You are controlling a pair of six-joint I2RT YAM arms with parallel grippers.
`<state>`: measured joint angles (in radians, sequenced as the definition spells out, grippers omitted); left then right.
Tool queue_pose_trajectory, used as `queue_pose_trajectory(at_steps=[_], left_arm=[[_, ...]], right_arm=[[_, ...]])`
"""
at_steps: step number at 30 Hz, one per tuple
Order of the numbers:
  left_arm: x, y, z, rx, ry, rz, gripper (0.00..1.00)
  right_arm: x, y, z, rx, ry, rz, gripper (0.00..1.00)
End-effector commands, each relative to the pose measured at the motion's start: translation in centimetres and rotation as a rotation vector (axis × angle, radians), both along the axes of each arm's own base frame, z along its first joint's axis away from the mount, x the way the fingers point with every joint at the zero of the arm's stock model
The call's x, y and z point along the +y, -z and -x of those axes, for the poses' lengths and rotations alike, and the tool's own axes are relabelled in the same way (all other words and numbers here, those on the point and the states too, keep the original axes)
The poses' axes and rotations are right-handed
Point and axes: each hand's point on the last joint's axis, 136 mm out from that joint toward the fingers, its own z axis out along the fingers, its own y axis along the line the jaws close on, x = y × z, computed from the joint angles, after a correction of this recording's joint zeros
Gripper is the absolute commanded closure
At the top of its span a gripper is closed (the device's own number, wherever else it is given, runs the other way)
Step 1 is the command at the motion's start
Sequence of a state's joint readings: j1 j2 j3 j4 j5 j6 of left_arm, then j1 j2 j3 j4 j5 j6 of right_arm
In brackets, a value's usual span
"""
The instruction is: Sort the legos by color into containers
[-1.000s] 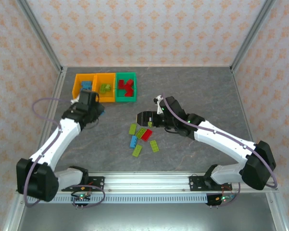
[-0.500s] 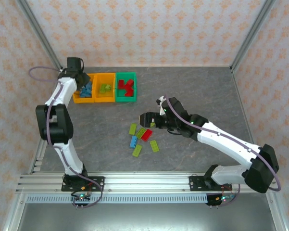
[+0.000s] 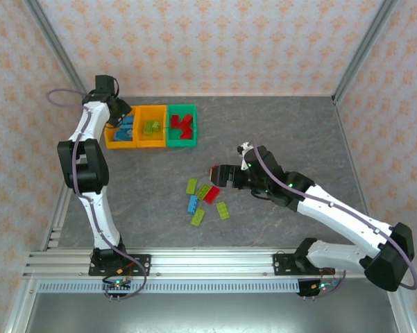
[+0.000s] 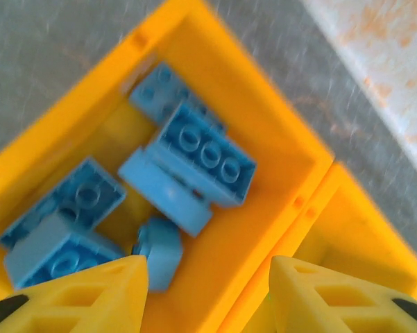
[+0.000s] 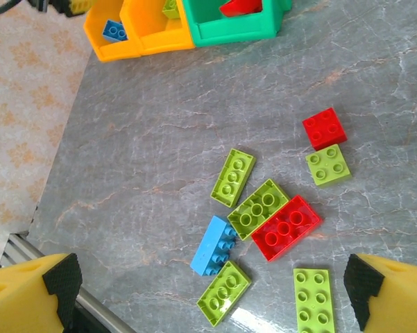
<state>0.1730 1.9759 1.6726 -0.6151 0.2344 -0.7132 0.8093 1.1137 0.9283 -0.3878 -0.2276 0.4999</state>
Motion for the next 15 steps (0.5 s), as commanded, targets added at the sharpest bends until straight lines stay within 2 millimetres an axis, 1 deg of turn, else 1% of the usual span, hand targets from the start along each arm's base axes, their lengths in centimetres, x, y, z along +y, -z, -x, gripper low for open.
queue_pose_trajectory(at_steps=[1, 2, 4, 6, 8, 9, 11, 13, 15], left_arm=[[-3.3, -8.3, 1.8, -0.238, 0.036, 0.028, 0.51], [-4.5, -9.2, 2.8, -0.268, 0.057, 0.019, 0.52], [-7.0, -11.0, 5.5, -0.325, 0.116, 0.004, 0.52], [-9.7, -12.6, 8.2, -0.373, 0.195, -0.010, 0.52], [-12.8, -13.9, 11.1, -0.404, 0.314, -0.046, 0.52], [-14.3, -14.2, 12.5, -0.410, 0.388, -0.077, 0.52], [-17.3, -14.1, 15.4, -0.395, 0.549, -0.100, 0.52], [-20.1, -13.6, 18.8, -0.346, 0.748, -0.099, 0.47], [-21.7, -12.9, 22.1, -0.277, 0.890, -0.103, 0.40]], right_arm=[[-1.3, 1.7, -1.1, 0.016, 0.089, 0.099, 0.01], [-1.6, 2.3, -1.3, 0.023, 0.103, 0.130, 0.01], [-1.8, 3.9, -1.5, 0.047, 0.107, 0.192, 0.01], [-1.8, 5.6, -1.2, 0.072, 0.087, 0.232, 0.01], [-1.8, 7.6, -0.4, 0.105, 0.060, 0.272, 0.01], [-1.7, 8.5, 0.3, 0.125, 0.033, 0.291, 0.00], [-1.3, 10.2, 1.6, 0.163, -0.020, 0.332, 0.02], [-0.9, 11.9, 2.7, 0.208, -0.058, 0.369, 0.03], [-0.8, 13.3, 3.3, 0.237, -0.073, 0.393, 0.03]])
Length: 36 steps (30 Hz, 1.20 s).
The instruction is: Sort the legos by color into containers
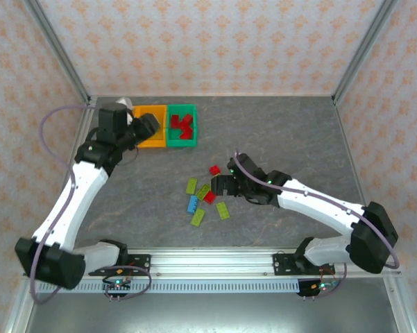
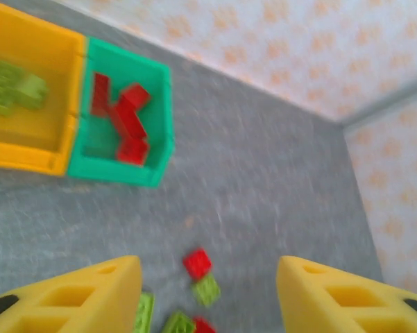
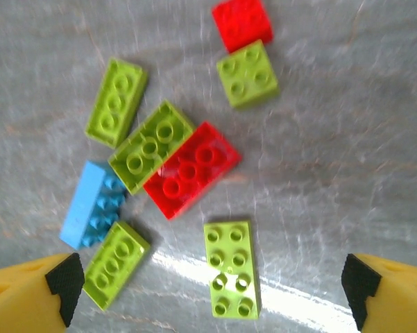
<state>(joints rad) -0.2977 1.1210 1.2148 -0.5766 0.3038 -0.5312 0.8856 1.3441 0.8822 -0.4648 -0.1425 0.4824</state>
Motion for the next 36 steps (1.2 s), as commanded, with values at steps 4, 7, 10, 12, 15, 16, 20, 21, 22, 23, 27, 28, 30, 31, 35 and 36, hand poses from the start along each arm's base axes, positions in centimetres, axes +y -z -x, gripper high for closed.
queue_pose_trajectory(at_steps=[4, 7, 10, 12, 15, 16, 20, 21, 22, 23, 27, 28, 30, 31, 35, 36], left_arm=[[-0.4, 5.0, 9.0, 0.185, 0.273, -0.269, 0.26], [1.0, 6.0, 10.5, 0.190, 0.265, -0.320, 0.12], [2.0, 7.2, 11.0, 0.197, 0.249, -0.363, 0.06], [2.3, 8.1, 11.1, 0.203, 0.245, -0.382, 0.04], [2.6, 9.1, 10.7, 0.212, 0.221, -0.392, 0.02], [2.5, 9.3, 10.6, 0.212, 0.219, -0.392, 0.02], [3.3, 10.5, 10.2, 0.224, 0.172, -0.416, 0.01], [3.5, 10.7, 10.2, 0.223, 0.160, -0.420, 0.01], [3.6, 10.9, 10.1, 0.224, 0.152, -0.426, 0.01], [3.8, 10.8, 10.1, 0.224, 0.145, -0.433, 0.01], [4.0, 9.9, 10.3, 0.179, 0.141, -0.421, 0.01], [3.7, 9.6, 10.4, 0.163, 0.152, -0.403, 0.01], [2.9, 8.7, 10.8, 0.112, 0.180, -0.352, 0.01], [2.6, 8.2, 10.9, 0.088, 0.193, -0.328, 0.01], [1.8, 6.1, 11.7, -0.018, 0.235, -0.268, 0.00], [2.2, 5.8, 11.8, -0.040, 0.221, -0.271, 0.00]], right_arm=[[-0.4, 4.6, 1.9, 0.100, -0.050, 0.130, 0.07], [-0.2, 6.2, 2.3, 0.127, -0.057, 0.177, 0.13], [0.2, 8.1, 3.1, 0.160, -0.068, 0.249, 0.18], [0.2, 8.9, 3.5, 0.162, -0.071, 0.297, 0.23], [-0.5, 9.9, 3.5, 0.162, -0.043, 0.361, 0.44], [-0.8, 10.0, 3.5, 0.160, -0.030, 0.381, 0.51], [-1.5, 9.6, 3.1, 0.136, 0.006, 0.406, 0.66], [-1.4, 9.0, 2.9, 0.118, 0.013, 0.394, 0.69], [-1.3, 8.2, 2.6, 0.098, 0.020, 0.372, 0.70], [-0.9, 7.2, 2.3, 0.072, 0.020, 0.337, 0.70], [1.7, 1.1, 0.4, -0.093, 0.009, 0.129, 0.71], [2.6, -0.7, -0.3, -0.143, 0.002, 0.077, 0.71], [5.1, -4.7, -1.9, -0.247, -0.032, -0.038, 0.70], [6.3, -6.4, -2.6, -0.282, -0.047, -0.088, 0.70], [12.1, -10.8, -6.3, -0.349, -0.100, -0.269, 0.70], [13.6, -11.1, -7.4, -0.342, -0.114, -0.298, 0.70]])
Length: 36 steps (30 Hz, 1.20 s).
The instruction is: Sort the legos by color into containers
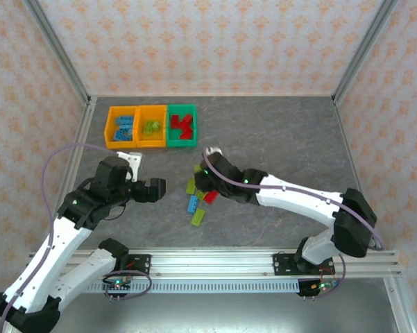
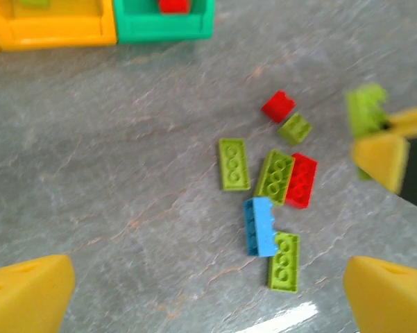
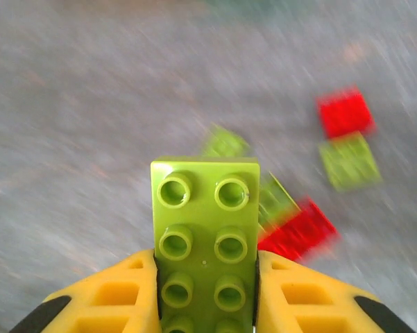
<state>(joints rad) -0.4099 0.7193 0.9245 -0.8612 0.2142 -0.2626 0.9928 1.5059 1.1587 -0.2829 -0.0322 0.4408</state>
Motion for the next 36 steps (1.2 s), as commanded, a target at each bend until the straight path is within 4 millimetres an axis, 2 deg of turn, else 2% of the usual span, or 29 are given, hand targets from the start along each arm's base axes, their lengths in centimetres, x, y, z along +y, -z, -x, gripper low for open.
queue_pose_trajectory(at_steps=[1, 3, 5, 11, 16, 19, 20, 22, 24, 27, 30, 35, 36], left_arm=[[0.0, -1.7, 0.0, -0.097, 0.013, 0.035, 0.00], [1.0, -2.1, 0.2, -0.131, -0.031, 0.023, 0.00], [1.9, -2.4, 0.4, -0.156, -0.063, 0.007, 0.00], [2.8, -2.5, 0.6, -0.174, -0.100, -0.008, 0.00], [2.8, -2.4, 0.5, -0.167, -0.101, -0.014, 0.00], [2.8, -2.3, 0.4, -0.161, -0.101, -0.017, 0.00], [2.8, -2.3, 0.4, -0.161, -0.101, -0.018, 0.00], [2.8, -2.2, 0.4, -0.159, -0.103, -0.020, 0.00], [2.9, -2.2, 0.3, -0.160, -0.105, -0.022, 0.00], [3.1, -2.1, 0.3, -0.156, -0.115, -0.029, 0.00], [3.6, -2.0, 0.2, -0.153, -0.140, -0.046, 0.00], [4.5, -0.9, -0.2, -0.107, -0.201, -0.095, 0.00], [4.7, -0.5, -0.4, -0.091, -0.218, -0.103, 0.00]], right_arm=[[5.5, -3.1, -4.3, -0.076, -0.075, -0.143, 0.71], [8.2, -3.1, -6.9, -0.086, -0.104, -0.157, 0.71], [10.0, -2.2, -9.7, -0.106, -0.102, -0.138, 0.71], [13.4, 0.8, -18.2, -0.149, -0.048, -0.059, 0.70], [16.1, 2.6, -22.3, -0.231, -0.102, 0.011, 0.66], [16.3, 1.5, -23.8, -0.307, -0.092, 0.034, 0.62], [16.1, 0.8, -24.1, -0.326, -0.078, 0.033, 0.56], [16.0, -0.4, -24.1, -0.344, -0.080, 0.020, 0.40], [15.9, -2.1, -23.3, -0.345, -0.104, 0.001, 0.34], [15.2, -4.2, -21.3, -0.301, -0.149, -0.014, 0.32], [13.7, -5.9, -18.7, -0.222, -0.182, -0.014, 0.32], [8.6, -6.9, -12.4, -0.092, -0.197, -0.028, 0.30], [7.5, -6.5, -11.0, -0.068, -0.198, -0.027, 0.30]])
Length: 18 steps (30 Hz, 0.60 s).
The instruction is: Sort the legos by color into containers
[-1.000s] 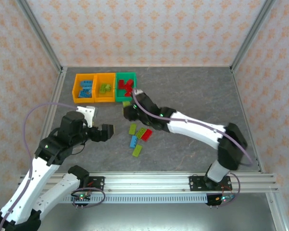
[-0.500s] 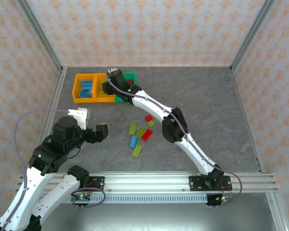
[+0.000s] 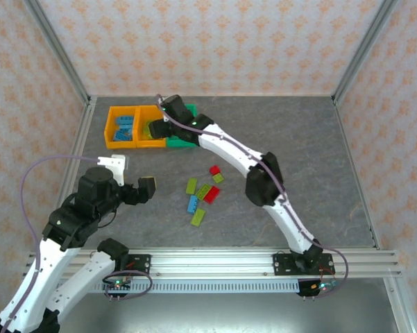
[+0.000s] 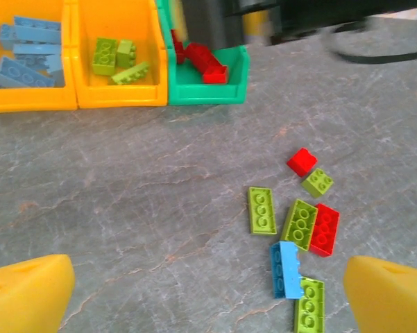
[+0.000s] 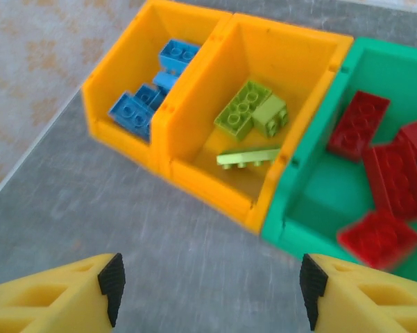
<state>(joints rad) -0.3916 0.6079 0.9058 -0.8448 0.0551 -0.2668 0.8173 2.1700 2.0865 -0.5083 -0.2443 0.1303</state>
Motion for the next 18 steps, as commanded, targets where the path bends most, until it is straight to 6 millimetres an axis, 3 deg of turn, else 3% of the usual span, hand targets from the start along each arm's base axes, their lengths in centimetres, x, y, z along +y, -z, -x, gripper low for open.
queue_pose_trajectory(at_steps=[1, 3, 7, 9, 13, 18], left_arm=[[1.4, 1.8, -0.6, 0.077, -0.101, -0.047, 0.00], [0.2, 3.5, -0.7, 0.169, -0.082, -0.014, 0.01], [-5.4, 6.8, -1.2, 0.305, 0.048, 0.088, 0.02], [-7.9, 7.9, -1.3, 0.310, 0.101, 0.084, 0.02], [-10.3, 10.7, -2.8, 0.354, 0.101, -0.016, 0.03], [-12.4, 14.0, -6.4, 0.432, 0.020, -0.065, 0.10]], right_arm=[[-3.9, -3.5, 5.5, 0.056, -0.022, -0.073, 0.29], [-6.5, -3.2, 8.7, 0.089, -0.030, -0.080, 0.28], [-12.2, -1.3, 14.6, 0.153, 0.004, -0.086, 0.24], [-14.7, 0.1, 16.6, 0.185, 0.047, -0.080, 0.23], [-18.9, 1.8, 18.8, 0.206, 0.156, -0.077, 0.22], [-21.6, 2.0, 19.0, 0.169, 0.250, -0.072, 0.20]])
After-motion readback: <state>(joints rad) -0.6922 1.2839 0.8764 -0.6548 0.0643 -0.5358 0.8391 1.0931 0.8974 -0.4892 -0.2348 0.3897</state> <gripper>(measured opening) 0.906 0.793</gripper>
